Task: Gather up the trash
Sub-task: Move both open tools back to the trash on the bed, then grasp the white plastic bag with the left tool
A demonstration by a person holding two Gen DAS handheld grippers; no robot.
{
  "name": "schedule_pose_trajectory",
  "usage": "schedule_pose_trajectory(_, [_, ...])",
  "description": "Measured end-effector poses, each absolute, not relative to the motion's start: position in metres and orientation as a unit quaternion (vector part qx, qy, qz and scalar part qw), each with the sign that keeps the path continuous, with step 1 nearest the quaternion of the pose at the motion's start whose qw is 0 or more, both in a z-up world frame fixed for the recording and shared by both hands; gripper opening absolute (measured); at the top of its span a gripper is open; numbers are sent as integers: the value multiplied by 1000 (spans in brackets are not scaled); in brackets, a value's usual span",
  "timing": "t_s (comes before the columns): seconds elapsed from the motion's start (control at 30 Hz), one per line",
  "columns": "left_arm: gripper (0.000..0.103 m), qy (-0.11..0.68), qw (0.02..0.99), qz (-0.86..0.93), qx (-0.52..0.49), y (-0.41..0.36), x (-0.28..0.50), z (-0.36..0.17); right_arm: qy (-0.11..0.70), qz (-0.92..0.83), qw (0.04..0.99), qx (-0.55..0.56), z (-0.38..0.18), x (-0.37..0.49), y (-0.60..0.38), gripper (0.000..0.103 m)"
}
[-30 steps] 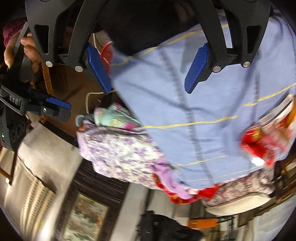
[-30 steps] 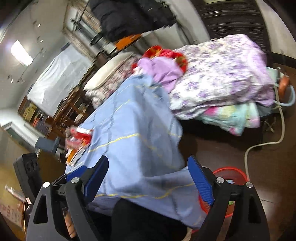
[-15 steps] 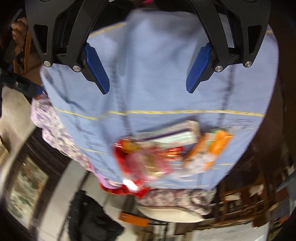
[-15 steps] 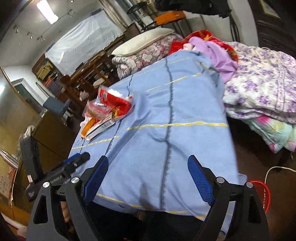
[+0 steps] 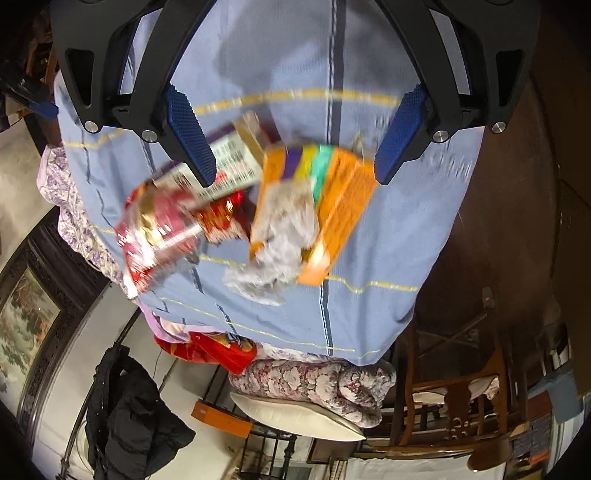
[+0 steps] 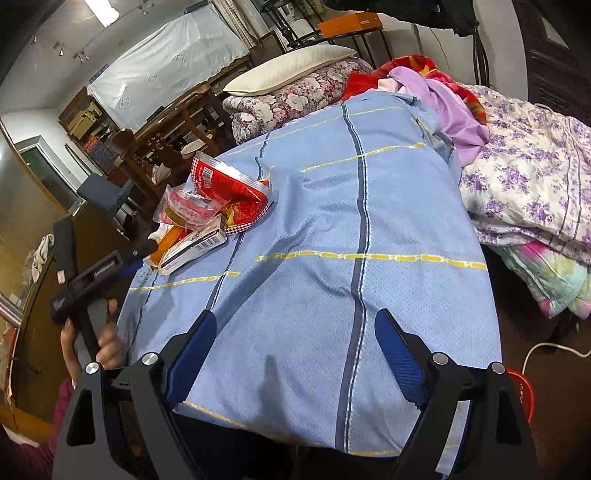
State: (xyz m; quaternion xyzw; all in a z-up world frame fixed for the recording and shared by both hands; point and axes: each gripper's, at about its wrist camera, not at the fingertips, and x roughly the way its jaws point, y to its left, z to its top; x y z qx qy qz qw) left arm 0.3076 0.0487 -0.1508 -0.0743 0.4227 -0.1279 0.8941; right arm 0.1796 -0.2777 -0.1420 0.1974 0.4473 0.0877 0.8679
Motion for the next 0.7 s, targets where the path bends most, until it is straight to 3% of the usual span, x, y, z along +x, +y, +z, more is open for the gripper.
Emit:
schedule_pose_trajectory(0.23, [83,439,884,-130,-93,50,333,-162,455,91,866,187,-144,191,-272,86])
schedule_pose_trajectory(0.27, [81,438,884,-131,-94,51,332,-163,456,92,866,186,-144,192,-272,86])
schedule_pose_trajectory(0.33, [65,433,885,-144,-97,53,329,-162,455,94,866,185,-144,193,-271,86])
schedule_pose_trajectory(0.37, [63,433,884,-148,-98,54,327,-162,454,94,867,185,-144,193,-271,86])
schedule_pose_trajectory(0.7, [63,434,883,-150,-91,74,263,-158,444,103,870,189,-138,187,-269,86])
